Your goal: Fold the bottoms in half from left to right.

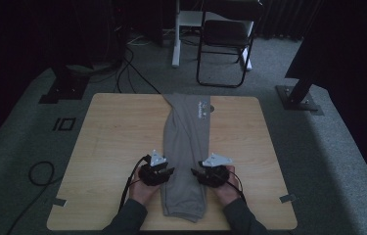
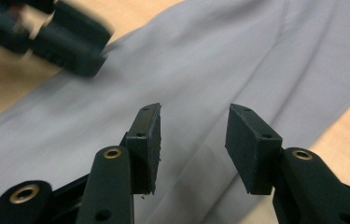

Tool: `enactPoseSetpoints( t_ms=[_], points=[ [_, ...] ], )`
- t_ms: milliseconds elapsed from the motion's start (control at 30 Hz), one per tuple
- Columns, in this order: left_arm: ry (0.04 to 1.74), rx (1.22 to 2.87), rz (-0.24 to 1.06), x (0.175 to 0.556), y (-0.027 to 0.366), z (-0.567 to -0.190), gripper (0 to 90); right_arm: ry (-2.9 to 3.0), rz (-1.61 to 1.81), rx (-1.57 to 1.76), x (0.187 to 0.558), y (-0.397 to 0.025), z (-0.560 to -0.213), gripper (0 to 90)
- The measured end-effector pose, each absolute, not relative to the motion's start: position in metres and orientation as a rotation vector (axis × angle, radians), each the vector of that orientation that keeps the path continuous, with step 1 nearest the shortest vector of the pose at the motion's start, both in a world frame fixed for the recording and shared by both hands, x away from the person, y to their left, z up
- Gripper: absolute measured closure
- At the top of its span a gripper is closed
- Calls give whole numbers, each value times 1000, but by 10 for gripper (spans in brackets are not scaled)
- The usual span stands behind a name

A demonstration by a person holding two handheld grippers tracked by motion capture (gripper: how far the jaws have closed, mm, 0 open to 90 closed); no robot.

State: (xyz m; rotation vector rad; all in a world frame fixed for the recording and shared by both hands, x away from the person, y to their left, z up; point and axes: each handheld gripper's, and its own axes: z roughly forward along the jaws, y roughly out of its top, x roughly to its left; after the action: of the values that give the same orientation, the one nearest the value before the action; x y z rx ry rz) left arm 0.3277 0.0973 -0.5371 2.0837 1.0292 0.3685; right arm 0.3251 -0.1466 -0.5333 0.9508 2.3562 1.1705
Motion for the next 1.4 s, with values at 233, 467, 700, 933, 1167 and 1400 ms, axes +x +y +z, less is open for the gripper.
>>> enactPoseSetpoints(
  t_ms=[233,467,700,933,1167,1400],
  points=[
    [1090,2124,399,338,96,-548,822,2308,1006,1030,371,-126,-550,497],
    [1111,2104,395,337,106,-550,857,2230,979,1194,380,-156,-553,608],
    [1118,2094,394,337,108,-551,847,2214,1001,1254,378,-186,-555,745],
    [1101,2060,431,346,106,-543,715,2224,1027,1224,378,-183,-552,707],
    [1180,2017,489,383,100,-538,610,2230,1061,1165,394,-160,-546,601],
    [1302,1995,451,407,105,-550,818,2251,1035,1219,418,-147,-555,635]
  ],
)
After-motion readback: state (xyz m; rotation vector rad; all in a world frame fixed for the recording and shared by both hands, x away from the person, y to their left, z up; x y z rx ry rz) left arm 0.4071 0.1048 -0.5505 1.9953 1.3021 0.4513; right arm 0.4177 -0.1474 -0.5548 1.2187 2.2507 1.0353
